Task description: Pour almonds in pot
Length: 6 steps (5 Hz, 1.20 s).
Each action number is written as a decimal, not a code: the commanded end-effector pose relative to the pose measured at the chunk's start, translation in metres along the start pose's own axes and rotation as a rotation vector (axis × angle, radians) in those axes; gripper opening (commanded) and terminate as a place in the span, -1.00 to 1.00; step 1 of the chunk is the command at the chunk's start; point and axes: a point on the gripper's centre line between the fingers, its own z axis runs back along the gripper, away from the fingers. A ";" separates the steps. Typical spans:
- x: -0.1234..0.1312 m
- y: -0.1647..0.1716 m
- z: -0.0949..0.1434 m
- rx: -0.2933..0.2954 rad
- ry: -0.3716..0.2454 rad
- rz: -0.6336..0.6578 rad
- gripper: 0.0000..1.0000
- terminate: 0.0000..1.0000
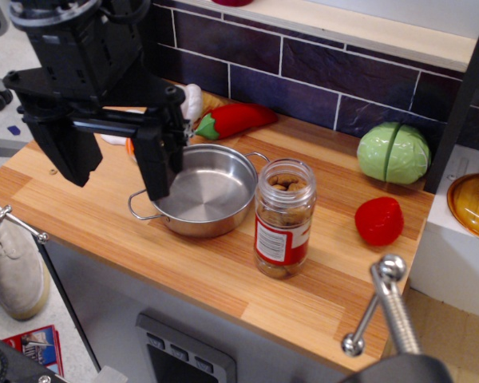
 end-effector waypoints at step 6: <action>0.015 -0.109 -0.024 0.477 0.121 -0.977 1.00 -1.00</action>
